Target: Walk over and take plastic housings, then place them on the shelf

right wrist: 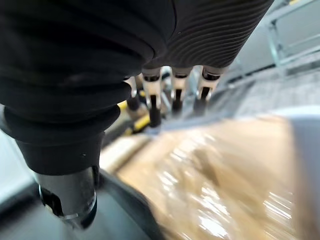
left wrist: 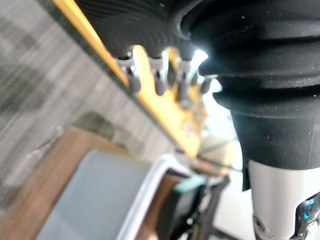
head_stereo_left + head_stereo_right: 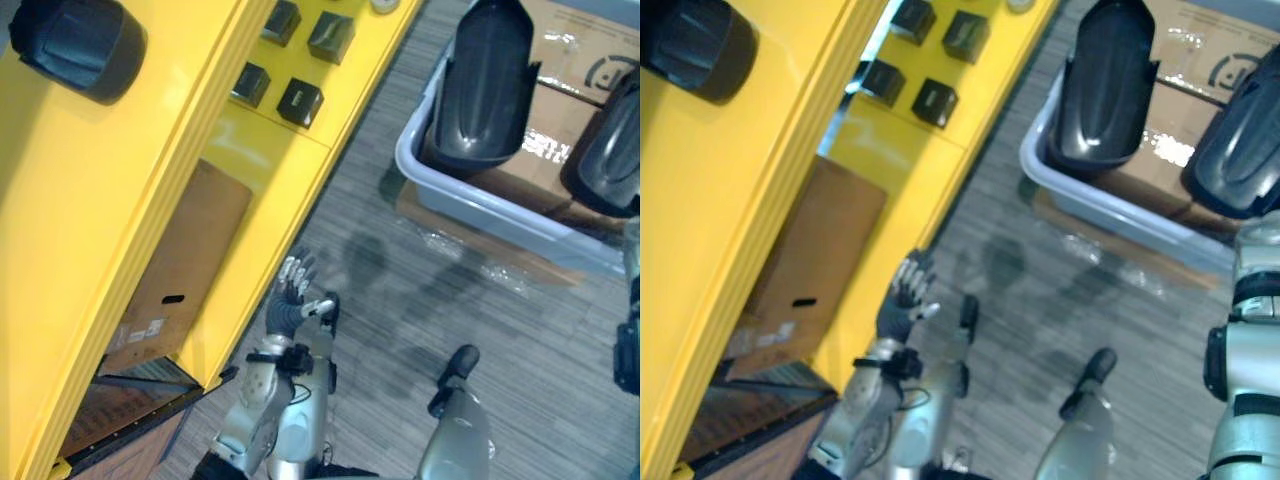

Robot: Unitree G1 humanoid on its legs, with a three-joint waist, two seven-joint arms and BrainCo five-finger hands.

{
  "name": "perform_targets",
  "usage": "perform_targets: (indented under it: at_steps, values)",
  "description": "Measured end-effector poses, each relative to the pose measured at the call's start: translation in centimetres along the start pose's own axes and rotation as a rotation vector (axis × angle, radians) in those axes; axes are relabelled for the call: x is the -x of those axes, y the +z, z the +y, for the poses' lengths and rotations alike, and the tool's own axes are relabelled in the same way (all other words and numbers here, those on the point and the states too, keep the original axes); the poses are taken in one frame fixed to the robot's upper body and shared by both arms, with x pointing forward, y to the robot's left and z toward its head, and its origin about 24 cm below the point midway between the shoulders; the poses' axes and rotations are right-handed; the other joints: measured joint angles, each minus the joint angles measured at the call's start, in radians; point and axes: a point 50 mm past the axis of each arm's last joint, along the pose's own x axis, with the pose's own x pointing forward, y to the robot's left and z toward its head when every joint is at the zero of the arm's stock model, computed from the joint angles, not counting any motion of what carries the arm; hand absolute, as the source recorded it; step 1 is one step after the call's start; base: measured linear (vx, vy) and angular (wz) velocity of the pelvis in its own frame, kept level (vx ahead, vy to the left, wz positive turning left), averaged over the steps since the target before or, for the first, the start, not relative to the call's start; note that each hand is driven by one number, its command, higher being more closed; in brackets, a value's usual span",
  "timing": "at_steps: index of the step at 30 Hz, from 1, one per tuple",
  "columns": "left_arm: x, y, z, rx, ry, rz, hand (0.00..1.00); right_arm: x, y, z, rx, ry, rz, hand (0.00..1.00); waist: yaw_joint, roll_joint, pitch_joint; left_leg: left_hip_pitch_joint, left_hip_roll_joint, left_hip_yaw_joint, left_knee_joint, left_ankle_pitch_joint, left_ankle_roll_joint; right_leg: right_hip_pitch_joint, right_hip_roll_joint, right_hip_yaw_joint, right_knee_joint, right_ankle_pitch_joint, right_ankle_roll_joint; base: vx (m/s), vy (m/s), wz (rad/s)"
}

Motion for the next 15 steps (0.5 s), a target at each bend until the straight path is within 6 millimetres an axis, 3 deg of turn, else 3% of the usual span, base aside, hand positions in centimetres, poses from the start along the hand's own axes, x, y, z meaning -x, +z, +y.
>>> perform_targets:
  at_steps: [2,8,15]
  values:
    - [0.33,0.41,0.03,0.010,0.002,-0.022,0.00,-0.22,1.20,-0.37,-0.047,-0.011,-0.045,0.00,-0.010,-0.002,0.001,0.006,0.008,0.002,-0.002,0.000,0.000,0.006,0.009,0.001,-0.006,0.003,-0.004,-0.04,-0.056,-0.06]
    - [0.73,0.39,0.18,0.012,0.012,-0.017,0.00,-0.18,1.77,-0.41,-0.108,-0.010,-0.048,0.00,-0.026,-0.010,0.006,0.040,0.015,0.013,-0.015,0.001,-0.001,0.038,0.020,0.005,-0.035,0.013,-0.006,-0.04,-0.052,-0.07]
    - [0.81,0.19,0.53,-0.014,0.004,0.011,0.00,-0.09,0.92,0.22,-0.128,0.080,0.041,0.00,-0.015,-0.019,0.013,0.032,0.014,0.010,-0.015,0.002,-0.002,0.033,0.020,0.005,-0.034,0.018,-0.004,-0.03,-0.052,0.01]
